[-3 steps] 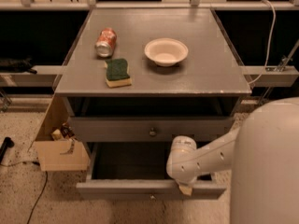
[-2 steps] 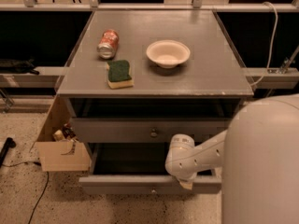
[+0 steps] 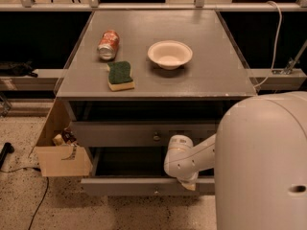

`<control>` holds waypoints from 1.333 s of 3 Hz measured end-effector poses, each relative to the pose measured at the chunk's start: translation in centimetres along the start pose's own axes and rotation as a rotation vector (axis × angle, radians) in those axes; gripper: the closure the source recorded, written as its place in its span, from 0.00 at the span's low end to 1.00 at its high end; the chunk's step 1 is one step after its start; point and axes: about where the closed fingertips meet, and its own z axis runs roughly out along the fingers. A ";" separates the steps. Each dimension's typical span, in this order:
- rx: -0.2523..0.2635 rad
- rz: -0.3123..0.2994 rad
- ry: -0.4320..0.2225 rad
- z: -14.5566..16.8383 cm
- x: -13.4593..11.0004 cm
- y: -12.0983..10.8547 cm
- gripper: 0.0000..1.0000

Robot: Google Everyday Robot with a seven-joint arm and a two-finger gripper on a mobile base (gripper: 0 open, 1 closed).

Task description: Close middle drawer

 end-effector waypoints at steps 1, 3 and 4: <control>0.000 0.000 0.000 0.0 0.0 0.0 0.50; 0.000 0.000 0.000 0.0 0.0 0.0 0.05; 0.000 0.000 0.000 0.0 0.0 0.0 0.00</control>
Offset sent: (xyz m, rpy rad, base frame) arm 0.0000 0.0000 0.0000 0.0000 0.0000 0.0000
